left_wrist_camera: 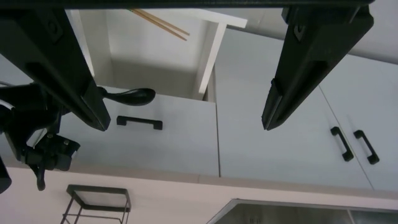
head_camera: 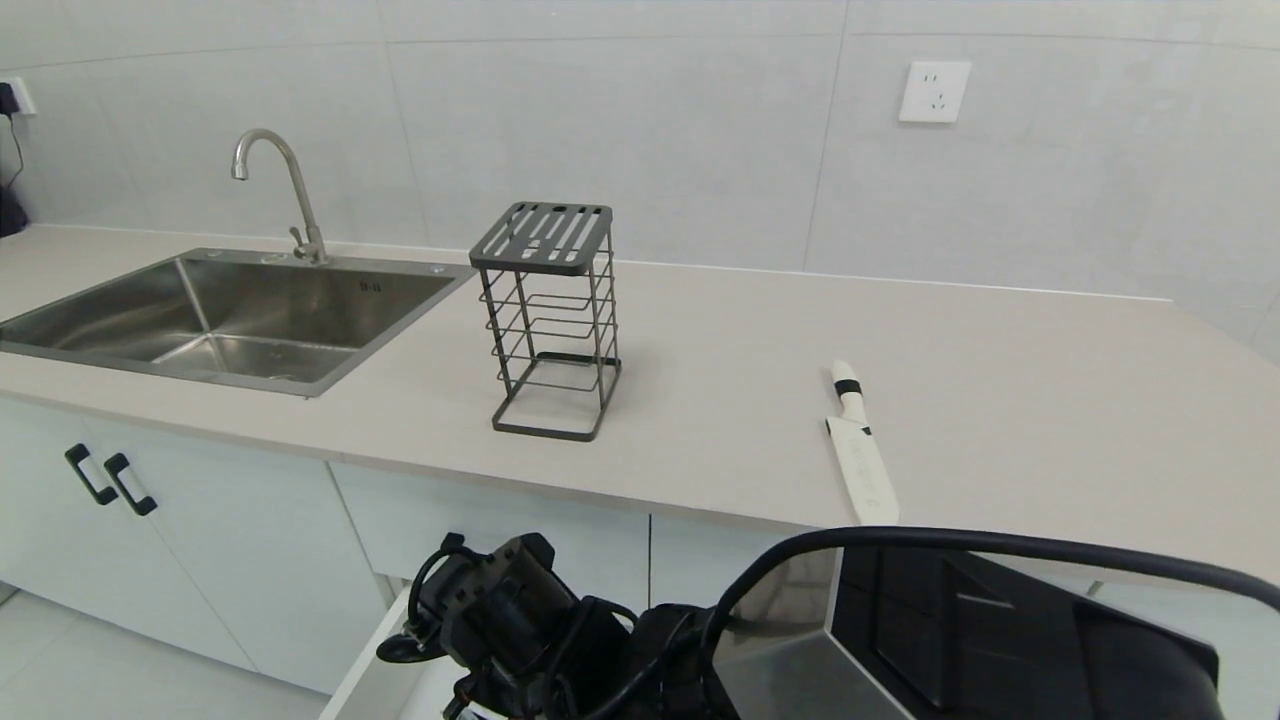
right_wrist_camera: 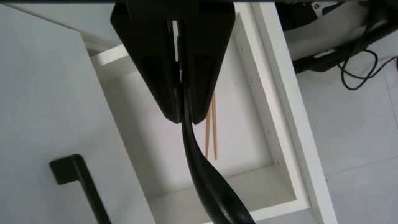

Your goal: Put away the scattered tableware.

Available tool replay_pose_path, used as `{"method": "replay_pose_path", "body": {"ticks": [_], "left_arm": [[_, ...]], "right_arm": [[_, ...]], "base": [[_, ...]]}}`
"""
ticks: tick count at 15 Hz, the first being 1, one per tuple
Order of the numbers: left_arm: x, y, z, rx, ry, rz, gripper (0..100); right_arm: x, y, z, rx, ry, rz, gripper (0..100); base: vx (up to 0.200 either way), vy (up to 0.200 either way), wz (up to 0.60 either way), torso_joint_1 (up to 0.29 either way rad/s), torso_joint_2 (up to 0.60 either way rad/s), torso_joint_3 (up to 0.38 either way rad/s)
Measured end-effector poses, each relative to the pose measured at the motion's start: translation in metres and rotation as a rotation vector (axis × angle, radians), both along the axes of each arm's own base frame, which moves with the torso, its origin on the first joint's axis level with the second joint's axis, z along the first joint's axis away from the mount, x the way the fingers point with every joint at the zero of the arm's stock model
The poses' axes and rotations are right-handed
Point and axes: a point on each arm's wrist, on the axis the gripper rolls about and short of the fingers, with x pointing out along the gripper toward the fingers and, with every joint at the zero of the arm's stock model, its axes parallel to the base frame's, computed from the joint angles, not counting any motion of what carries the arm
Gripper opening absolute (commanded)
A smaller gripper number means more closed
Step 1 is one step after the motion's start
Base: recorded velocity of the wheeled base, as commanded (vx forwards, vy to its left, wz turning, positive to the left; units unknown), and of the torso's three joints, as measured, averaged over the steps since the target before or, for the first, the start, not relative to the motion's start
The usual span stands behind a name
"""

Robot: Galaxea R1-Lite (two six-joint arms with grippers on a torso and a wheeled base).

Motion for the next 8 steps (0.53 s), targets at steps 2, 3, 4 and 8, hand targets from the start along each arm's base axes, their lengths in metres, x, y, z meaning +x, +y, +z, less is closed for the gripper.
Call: {"method": "replay_pose_path", "body": {"ticks": [2, 3, 4, 8], "left_arm": [[0.0000, 0.0000, 0.0000, 0.000, 0.000, 0.000, 100], [0.0000, 0.0000, 0.0000, 0.000, 0.000, 0.000, 100], [0.0000, 0.0000, 0.0000, 0.000, 0.000, 0.000, 100], [0.0000, 0.0000, 0.0000, 0.000, 0.000, 0.001, 100]], "right_arm": [[-0.0019, 0.0019, 0.0012, 0.005, -0.002, 0.005, 0], [-0.0028, 0.0028, 0.0017, 0.007, -0.003, 0.007, 0], [-0.0030, 0.0037, 0.0026, 0.010, -0.005, 0.009, 0], [-0.0028, 0.0059, 0.0032, 0.016, -0.009, 0.010, 0]], "base": [[0.000, 0.000, 0.00, -0.158, 0.49, 0.320], [0.000, 0.000, 0.00, -0.144, 0.48, 0.325], [0.000, 0.000, 0.00, -0.149, 0.49, 0.339], [0.000, 0.000, 0.00, -0.126, 0.47, 0.350]]}}
